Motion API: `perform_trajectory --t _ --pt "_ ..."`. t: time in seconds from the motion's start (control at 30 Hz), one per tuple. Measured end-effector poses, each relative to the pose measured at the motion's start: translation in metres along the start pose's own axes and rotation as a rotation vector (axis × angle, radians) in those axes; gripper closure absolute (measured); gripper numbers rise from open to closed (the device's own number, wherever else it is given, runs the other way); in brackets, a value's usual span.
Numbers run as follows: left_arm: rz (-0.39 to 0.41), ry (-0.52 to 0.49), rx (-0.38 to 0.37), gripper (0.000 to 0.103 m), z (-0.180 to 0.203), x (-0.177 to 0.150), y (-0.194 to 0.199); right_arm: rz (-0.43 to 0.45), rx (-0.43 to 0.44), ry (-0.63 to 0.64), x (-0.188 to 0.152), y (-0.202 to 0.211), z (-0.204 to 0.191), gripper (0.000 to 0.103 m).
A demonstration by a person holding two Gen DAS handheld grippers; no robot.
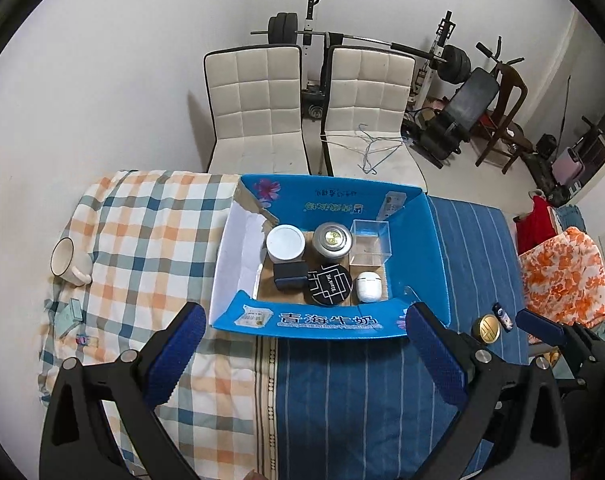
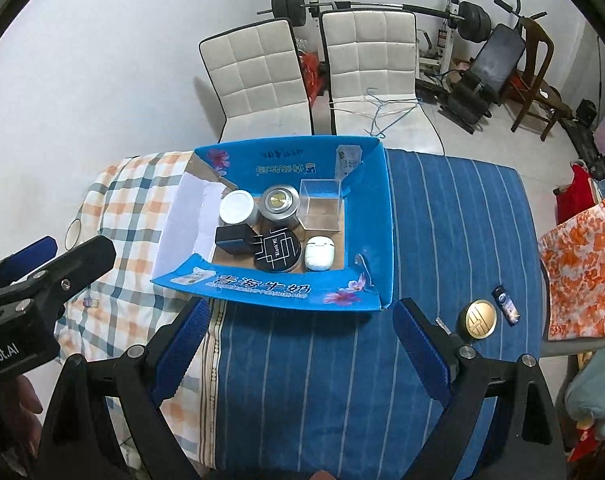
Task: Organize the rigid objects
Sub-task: 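Withdraw both tools from the blue box toward the keys and gold tin, then grasp the car keys with the left tool while the right tool grasps the gold tin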
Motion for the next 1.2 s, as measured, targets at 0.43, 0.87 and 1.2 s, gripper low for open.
perform_trajectory --t 0.43,0.87,1.2 --pt "-0.112 -0.083 -0.115 0.000 0.111 -0.017 -0.073 -0.093 -0.124 -0.194 -0.034 -0.043 0.159 0.008" --pt "-0.333 -0.105 -0.025 0.001 0.206 -0.078 -0.236 -0.337 -0.083 -0.262 -0.080 -0.242 0.269 0.008" --pt "-0.310 -0.114 0.037 0.001 0.222 -0.093 -0.236 -0.410 -0.091 -0.156 -0.105 -0.291 0.258 0.034"
Point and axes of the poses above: each gripper's, at about its wrist camera, not at the fingertips, and y roughly against the way its jaws point, z to its right, x to its top, the point moved 4 cm from there along -y, roughly the way its jaws point, and after that the axes turned 13 degrees about -x, right-handed, at the moved point
